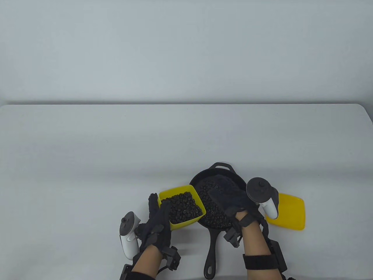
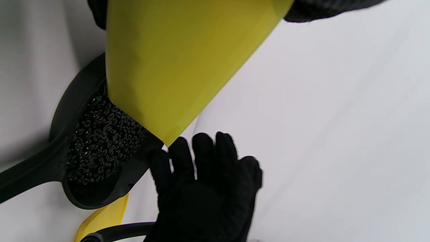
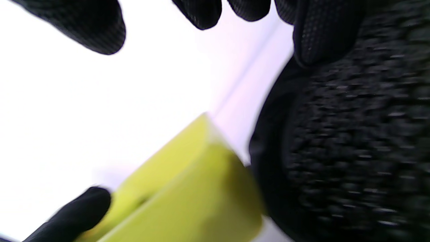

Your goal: Sprinkle coffee beans onto the frying pan

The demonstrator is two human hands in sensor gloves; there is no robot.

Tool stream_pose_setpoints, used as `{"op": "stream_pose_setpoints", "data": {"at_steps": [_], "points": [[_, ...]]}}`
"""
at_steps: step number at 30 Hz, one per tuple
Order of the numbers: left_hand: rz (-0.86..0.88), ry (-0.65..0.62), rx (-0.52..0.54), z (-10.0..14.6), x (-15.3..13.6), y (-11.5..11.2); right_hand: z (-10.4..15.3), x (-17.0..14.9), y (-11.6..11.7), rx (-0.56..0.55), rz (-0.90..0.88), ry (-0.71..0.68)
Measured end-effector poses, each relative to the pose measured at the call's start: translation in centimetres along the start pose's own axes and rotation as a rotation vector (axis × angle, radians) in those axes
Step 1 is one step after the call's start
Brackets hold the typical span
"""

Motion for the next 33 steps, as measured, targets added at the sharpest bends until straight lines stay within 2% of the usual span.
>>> {"op": "stream_pose_setpoints", "data": {"at_steps": [4,7,10,12,17,19,22,24,26,28,33], "points": [[-0.027,0.004,-0.021,0.0,-0.1,-0.5,0.1,3.7,1.5,-0.008,-0.009,-0.154],[-0.082,-0.007,-0.038,0.1,0.1,-1.0,-0.1,5.5,3.4,0.101,0.018,-0.204],[-0.090,-0.011,-0.050,0.2,0.2,-1.4,-0.4,5.5,4.8,0.193,0.149,-0.164],[-0.096,-0.027,-0.056,0.2,0.4,-1.7,-0.6,4.7,5.4,0.257,0.264,-0.074],[-0.221,-0.068,-0.064,0.6,1.0,-2.8,-1.1,2.6,6.8,0.367,0.190,0.032],[-0.198,-0.053,-0.081,0.7,0.9,-3.4,-1.2,2.7,7.8,0.423,0.226,0.036],[-0.168,-0.047,-0.086,0.8,0.9,-3.4,-1.4,3.7,8.8,0.427,0.316,0.007],[-0.149,-0.034,-0.101,0.9,0.8,-3.4,-1.6,4.5,9.8,0.439,0.202,-0.024],[-0.135,-0.026,-0.103,0.9,0.7,-3.1,-1.8,4.7,10.3,0.433,0.183,-0.011],[-0.137,-0.024,-0.097,0.9,0.7,-2.8,-1.9,4.4,10.3,0.385,0.168,-0.003],[-0.081,0.007,-0.113,0.3,-0.1,-2.8,-1.6,2.8,8.9,0.251,-0.011,0.069]]}}
Point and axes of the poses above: the tracker on the back of each hand, its own x axis roughly to the thumb side, its own z axis roughly from the fingertips to the wrist, y = z × x, the point moved 3 cm from there along -z, roughly from the wrist to the fingertips, and after that the axes turned 1 degree about -y, right-handed, at the moved point
